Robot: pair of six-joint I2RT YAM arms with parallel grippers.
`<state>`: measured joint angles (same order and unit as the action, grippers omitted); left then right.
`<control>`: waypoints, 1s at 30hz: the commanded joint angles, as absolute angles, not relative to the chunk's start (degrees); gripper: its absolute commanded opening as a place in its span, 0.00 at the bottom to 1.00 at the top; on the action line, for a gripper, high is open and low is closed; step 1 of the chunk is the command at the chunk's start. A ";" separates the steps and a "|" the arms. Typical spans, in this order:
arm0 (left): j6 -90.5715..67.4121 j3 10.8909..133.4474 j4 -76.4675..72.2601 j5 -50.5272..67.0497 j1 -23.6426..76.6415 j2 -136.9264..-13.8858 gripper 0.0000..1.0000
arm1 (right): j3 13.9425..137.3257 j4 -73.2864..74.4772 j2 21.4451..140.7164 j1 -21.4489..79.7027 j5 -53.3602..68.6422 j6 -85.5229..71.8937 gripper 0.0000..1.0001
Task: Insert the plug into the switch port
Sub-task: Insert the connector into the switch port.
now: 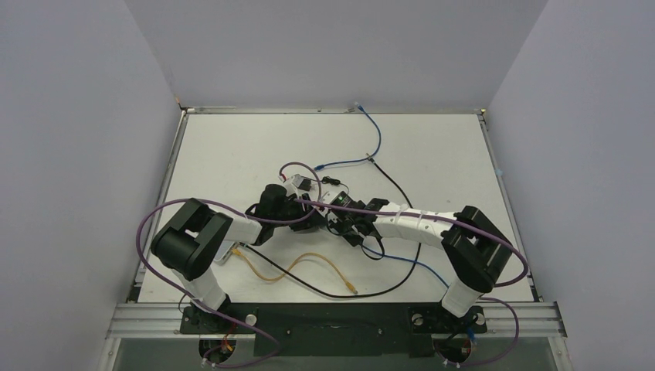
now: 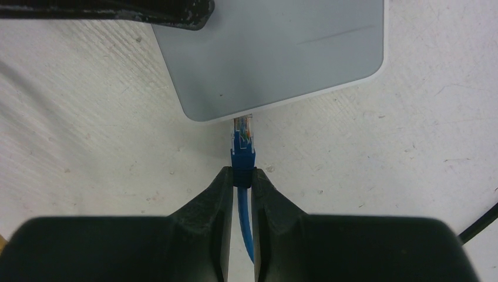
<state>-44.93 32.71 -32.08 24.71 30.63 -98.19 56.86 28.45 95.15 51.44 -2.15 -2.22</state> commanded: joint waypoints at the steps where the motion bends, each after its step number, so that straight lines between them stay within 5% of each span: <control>1: -44.40 32.43 -34.53 25.59 30.23 -98.92 0.41 | 59.20 27.86 96.07 51.93 -2.21 -3.10 0.00; 30: -44.76 33.21 -34.54 27.04 30.12 -101.36 0.39 | 58.90 24.34 94.88 53.85 -4.19 -2.52 0.00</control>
